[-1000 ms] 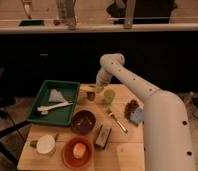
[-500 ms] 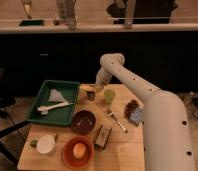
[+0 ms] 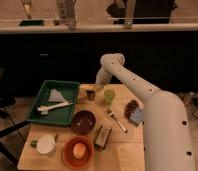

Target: Place banana in metal cup

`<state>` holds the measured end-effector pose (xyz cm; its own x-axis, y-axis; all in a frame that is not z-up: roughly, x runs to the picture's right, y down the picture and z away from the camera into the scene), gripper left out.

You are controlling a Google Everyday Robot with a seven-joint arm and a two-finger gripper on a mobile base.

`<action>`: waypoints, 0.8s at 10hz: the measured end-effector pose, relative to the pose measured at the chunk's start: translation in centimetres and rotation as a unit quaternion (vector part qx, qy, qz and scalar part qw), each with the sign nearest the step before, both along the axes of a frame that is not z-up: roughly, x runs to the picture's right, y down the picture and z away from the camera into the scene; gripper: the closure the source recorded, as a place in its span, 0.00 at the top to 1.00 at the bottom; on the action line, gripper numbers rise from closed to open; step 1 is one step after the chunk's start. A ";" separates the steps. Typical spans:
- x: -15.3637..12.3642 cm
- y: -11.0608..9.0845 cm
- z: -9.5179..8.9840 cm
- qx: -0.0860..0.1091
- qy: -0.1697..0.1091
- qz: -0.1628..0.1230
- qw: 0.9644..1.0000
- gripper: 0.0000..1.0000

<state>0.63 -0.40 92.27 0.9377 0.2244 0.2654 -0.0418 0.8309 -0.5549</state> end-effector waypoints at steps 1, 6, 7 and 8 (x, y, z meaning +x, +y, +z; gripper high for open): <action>0.1 0.0 0.0 0.000 0.000 0.002 1.000 0.00; 0.6 -0.2 -0.1 -0.003 0.010 0.009 1.000 0.31; 0.7 -0.2 -0.1 -0.003 0.011 0.011 1.000 0.43; 0.7 -0.2 -0.1 -0.004 0.011 0.012 1.000 0.53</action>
<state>1.33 -0.60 92.14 0.9377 0.2489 0.2424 -0.0743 0.8252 -0.5599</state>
